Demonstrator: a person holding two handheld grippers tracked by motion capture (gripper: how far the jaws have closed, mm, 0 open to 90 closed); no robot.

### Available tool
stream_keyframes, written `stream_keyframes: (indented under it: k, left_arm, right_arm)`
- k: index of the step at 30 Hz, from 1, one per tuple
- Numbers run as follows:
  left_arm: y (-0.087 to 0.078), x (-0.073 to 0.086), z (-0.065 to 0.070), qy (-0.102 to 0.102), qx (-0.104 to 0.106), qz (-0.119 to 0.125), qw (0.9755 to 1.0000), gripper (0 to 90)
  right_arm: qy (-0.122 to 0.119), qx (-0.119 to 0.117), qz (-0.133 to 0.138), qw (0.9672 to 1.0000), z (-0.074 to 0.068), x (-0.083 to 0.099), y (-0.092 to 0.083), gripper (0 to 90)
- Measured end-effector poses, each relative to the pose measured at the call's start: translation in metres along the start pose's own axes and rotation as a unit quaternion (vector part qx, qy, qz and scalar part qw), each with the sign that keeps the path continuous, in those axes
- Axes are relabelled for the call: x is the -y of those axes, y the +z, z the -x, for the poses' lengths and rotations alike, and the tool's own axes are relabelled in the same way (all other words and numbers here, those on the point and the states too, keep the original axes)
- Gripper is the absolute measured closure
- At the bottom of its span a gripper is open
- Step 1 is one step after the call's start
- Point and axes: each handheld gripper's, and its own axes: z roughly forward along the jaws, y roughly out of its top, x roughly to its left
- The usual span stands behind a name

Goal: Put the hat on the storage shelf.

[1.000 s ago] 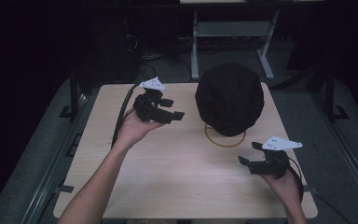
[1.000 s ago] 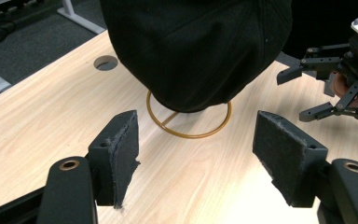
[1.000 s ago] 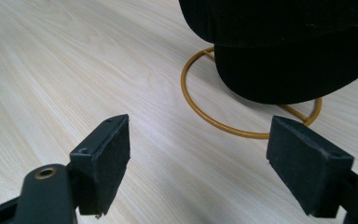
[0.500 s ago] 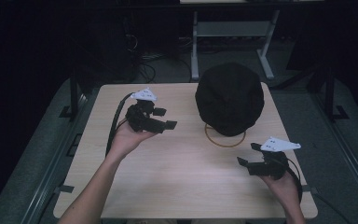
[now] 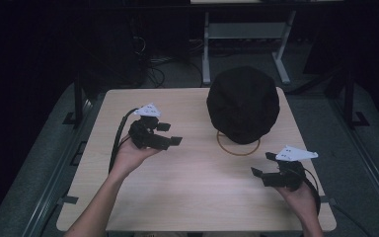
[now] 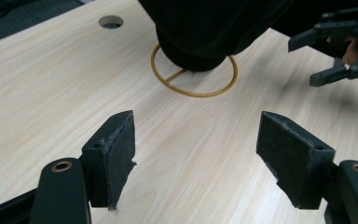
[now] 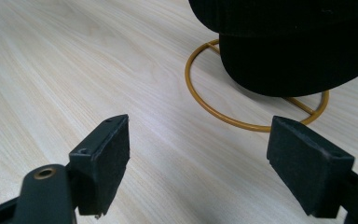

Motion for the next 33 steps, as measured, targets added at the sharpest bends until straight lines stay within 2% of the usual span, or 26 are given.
stream_keyframes:
  k: [11,23,33]
  left_arm:
    - [-0.001,0.019,-0.003,-0.006,-0.004,0.001,1.0,24.9]
    - [-0.005,0.043,-0.002,-0.005,-0.018,-0.002,0.9998,24.0]
    - [-0.016,0.065,-0.002,-0.004,-0.041,0.002,0.9992,24.0]
  right_arm:
    - [0.003,0.001,0.0,1.0,0.0,0.001,-0.001,20.3]
    - [-0.002,0.0,-0.003,1.0,-0.002,0.001,-0.001,20.3]
    - [-0.009,-0.001,-0.005,0.9999,-0.005,0.0,-0.001,20.5]
